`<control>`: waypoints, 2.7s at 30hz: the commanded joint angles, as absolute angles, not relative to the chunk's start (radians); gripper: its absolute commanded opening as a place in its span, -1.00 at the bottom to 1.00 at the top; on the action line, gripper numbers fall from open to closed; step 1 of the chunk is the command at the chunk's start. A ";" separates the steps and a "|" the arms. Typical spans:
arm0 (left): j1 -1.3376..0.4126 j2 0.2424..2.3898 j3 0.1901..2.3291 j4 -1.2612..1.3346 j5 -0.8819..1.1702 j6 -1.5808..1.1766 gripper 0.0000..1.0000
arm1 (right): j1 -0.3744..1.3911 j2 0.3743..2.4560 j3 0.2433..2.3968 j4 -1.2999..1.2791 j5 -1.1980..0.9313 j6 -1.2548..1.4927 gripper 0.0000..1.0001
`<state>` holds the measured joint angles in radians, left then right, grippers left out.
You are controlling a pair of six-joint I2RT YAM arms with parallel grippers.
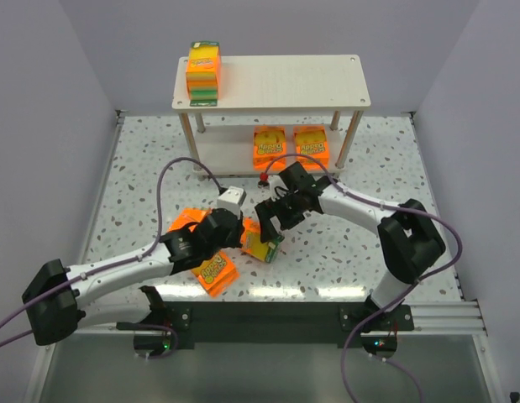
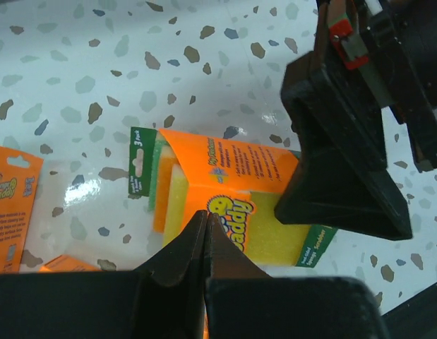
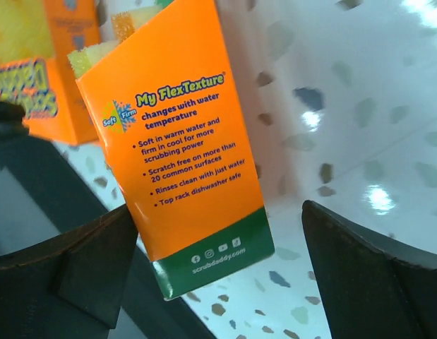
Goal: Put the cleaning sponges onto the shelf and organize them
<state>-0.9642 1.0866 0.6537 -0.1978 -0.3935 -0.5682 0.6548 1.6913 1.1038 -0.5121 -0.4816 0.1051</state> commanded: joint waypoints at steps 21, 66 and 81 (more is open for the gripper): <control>-0.753 1.380 0.903 0.138 -0.184 -0.290 -1.00 | 0.709 1.117 0.804 -0.370 -0.247 0.368 -0.99; -0.853 1.494 0.649 0.233 0.123 -0.486 -1.00 | 0.762 1.335 0.623 0.049 0.118 0.673 -1.00; -0.903 1.324 0.545 0.241 0.003 -0.686 -1.00 | 0.654 1.297 0.770 -0.225 0.305 0.566 0.11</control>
